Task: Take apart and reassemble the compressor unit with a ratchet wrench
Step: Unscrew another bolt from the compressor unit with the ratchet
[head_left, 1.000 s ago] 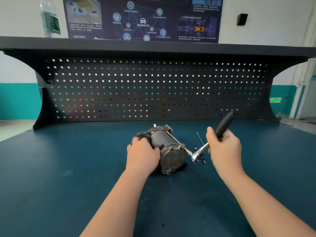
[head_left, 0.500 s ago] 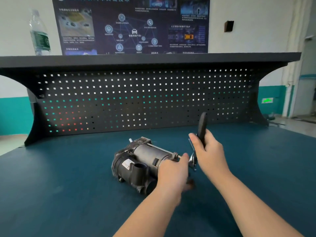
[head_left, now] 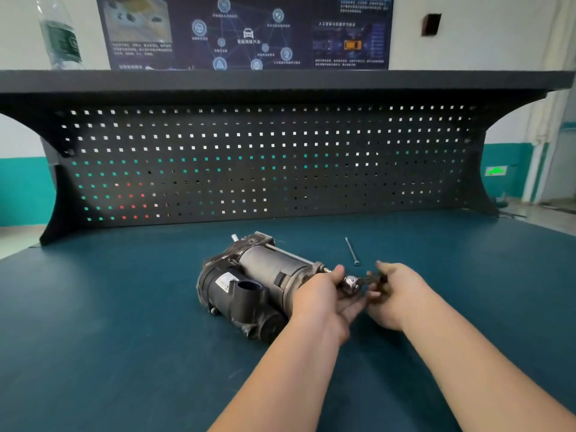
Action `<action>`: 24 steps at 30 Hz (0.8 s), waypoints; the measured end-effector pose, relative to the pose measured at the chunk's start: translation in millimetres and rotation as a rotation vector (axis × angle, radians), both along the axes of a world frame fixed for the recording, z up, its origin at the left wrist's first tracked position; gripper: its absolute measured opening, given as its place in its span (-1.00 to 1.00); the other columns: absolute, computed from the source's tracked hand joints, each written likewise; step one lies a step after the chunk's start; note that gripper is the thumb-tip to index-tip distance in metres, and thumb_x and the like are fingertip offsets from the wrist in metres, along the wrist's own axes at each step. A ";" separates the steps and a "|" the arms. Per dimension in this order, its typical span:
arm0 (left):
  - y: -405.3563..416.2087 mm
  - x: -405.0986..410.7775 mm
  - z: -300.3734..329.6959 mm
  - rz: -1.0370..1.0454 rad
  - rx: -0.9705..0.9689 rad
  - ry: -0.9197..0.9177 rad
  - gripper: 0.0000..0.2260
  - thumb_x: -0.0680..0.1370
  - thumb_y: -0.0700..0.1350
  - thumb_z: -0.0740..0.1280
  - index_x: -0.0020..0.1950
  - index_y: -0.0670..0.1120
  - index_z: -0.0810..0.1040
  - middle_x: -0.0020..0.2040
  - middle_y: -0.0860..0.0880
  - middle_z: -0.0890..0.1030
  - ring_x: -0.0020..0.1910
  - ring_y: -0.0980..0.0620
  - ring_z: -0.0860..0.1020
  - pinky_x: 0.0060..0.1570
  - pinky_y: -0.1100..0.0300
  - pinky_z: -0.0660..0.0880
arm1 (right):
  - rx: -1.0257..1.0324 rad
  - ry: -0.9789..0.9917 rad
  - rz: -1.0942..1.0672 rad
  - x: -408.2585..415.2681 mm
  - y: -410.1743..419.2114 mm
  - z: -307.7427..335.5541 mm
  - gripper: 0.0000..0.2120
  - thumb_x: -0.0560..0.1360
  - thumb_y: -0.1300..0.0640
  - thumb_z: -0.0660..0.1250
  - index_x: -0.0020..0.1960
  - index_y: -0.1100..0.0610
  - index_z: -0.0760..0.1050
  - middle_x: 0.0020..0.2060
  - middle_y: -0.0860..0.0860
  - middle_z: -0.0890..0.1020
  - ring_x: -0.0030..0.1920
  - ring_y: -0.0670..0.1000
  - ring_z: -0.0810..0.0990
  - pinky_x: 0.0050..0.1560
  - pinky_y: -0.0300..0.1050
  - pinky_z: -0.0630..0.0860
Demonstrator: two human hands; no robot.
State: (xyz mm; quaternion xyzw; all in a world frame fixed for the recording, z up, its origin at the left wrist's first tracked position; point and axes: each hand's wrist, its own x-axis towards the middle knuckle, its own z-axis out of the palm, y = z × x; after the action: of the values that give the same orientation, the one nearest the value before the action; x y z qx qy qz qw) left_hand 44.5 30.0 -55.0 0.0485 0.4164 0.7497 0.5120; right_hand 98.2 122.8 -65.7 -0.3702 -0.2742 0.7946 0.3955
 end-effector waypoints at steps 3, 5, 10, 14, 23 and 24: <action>-0.2 -1.6 -0.5 -0.006 0.001 0.002 -0.90 0.56 -0.26 0.28 -0.07 -0.30 0.47 -0.31 -0.23 0.62 -0.46 -0.13 0.61 -0.48 0.07 0.58 | 0.161 0.006 -0.062 -3.9 -4.9 2.0 -0.76 0.60 0.14 0.19 -0.20 0.23 0.39 -0.39 0.03 0.41 -0.51 -0.09 0.30 -0.67 -0.33 0.21; 0.0 -4.3 -0.9 0.004 -0.010 0.028 -0.92 0.56 -0.25 0.29 -0.07 -0.26 0.51 -0.26 -0.21 0.62 -0.36 -0.10 0.61 -0.41 0.07 0.56 | 0.733 -0.229 -0.251 -2.7 -13.7 10.2 -0.79 0.57 0.05 0.25 -0.14 0.16 0.50 -0.42 -0.02 0.47 -0.49 -0.06 0.41 -0.48 -0.21 0.35; -1.5 -5.4 -1.8 0.019 0.037 0.028 -0.87 0.57 -0.24 0.26 -0.14 -0.20 0.56 -0.39 -0.09 0.59 -0.56 0.05 0.56 -0.59 0.28 0.48 | 1.496 -0.302 -0.172 0.5 -41.5 15.6 -0.90 0.45 -0.02 0.36 -0.05 -0.13 0.48 -0.34 -0.22 0.55 -0.35 -0.16 0.50 -0.29 -0.28 0.46; 5.8 -3.8 -6.3 0.052 0.056 -0.045 -0.94 0.56 -0.26 0.29 -0.09 -0.23 0.52 -0.23 -0.18 0.62 -0.31 -0.07 0.60 -0.41 0.07 0.58 | 0.876 -0.200 -0.276 3.1 -24.3 17.6 -0.91 0.52 0.07 0.34 -0.11 -0.02 0.43 -0.37 0.01 0.54 -0.54 -0.13 0.44 -0.54 -0.27 0.39; 7.0 -1.6 -6.7 0.036 0.058 -0.061 -0.89 0.55 -0.19 0.32 -0.01 -0.22 0.54 -0.21 -0.16 0.62 -0.36 -0.06 0.59 -0.44 0.15 0.58 | 0.841 -0.064 -0.160 8.3 -20.2 20.9 -0.89 0.53 0.14 0.34 -0.14 0.06 0.42 -0.39 0.07 0.55 -0.60 -0.13 0.41 -0.62 -0.29 0.30; 5.9 -1.7 -6.5 0.006 0.067 -0.055 -0.88 0.55 -0.18 0.32 -0.06 -0.24 0.55 -0.27 -0.15 0.63 -0.39 -0.05 0.61 -0.45 0.15 0.59 | 1.077 -0.150 -0.173 7.9 -26.7 22.8 -0.90 0.50 0.11 0.36 -0.13 -0.03 0.45 -0.39 0.01 0.59 -0.55 -0.13 0.46 -0.58 -0.26 0.35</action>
State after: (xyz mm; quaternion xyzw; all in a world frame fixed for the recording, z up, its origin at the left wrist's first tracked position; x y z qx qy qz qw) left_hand 42.7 35.9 -61.5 0.0437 0.3769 0.7657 0.5194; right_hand 106.1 96.1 -42.9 -0.1925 -0.6379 0.4780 0.5722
